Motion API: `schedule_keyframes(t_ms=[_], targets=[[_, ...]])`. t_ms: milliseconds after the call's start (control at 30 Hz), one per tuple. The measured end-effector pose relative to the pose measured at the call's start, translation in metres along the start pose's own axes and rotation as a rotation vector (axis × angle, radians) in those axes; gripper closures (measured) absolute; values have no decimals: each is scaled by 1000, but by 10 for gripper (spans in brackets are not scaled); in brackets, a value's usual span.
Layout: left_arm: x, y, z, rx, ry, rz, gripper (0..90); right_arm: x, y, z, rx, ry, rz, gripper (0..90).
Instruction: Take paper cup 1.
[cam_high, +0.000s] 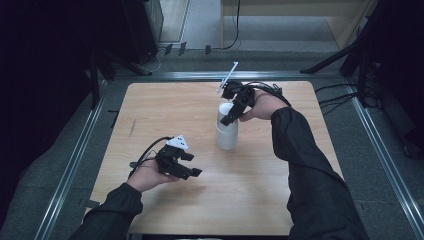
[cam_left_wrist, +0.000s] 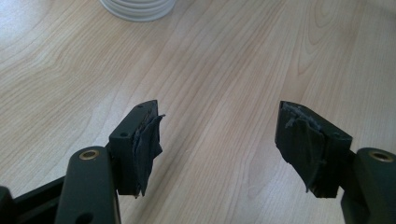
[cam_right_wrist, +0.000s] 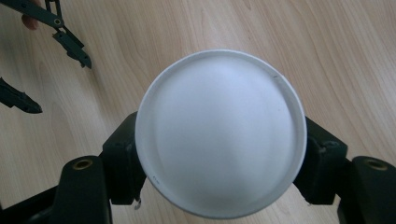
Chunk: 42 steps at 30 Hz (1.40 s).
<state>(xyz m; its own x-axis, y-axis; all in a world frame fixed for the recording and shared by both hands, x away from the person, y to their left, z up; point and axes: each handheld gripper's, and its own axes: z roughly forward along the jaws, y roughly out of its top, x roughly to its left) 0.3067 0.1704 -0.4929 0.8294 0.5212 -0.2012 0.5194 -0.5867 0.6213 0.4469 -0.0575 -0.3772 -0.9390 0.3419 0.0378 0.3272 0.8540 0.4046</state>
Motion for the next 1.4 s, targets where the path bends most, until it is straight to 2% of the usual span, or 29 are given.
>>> schedule_keyframes(t_ms=[600,833,1300,1400], targets=[[0,0,0,7,4,8,306,2,3,-21,-12,-5,17,331],[1,-1,-1,1,0,2,305,6,9,-37,-13,-18,19,331],[2,-2,-1,-1,6,-9,301,21,21,-90,-37,-56,-19,333],[3,-3,-1,0,7,-13,301,26,23,-115,-63,-57,-12,335]])
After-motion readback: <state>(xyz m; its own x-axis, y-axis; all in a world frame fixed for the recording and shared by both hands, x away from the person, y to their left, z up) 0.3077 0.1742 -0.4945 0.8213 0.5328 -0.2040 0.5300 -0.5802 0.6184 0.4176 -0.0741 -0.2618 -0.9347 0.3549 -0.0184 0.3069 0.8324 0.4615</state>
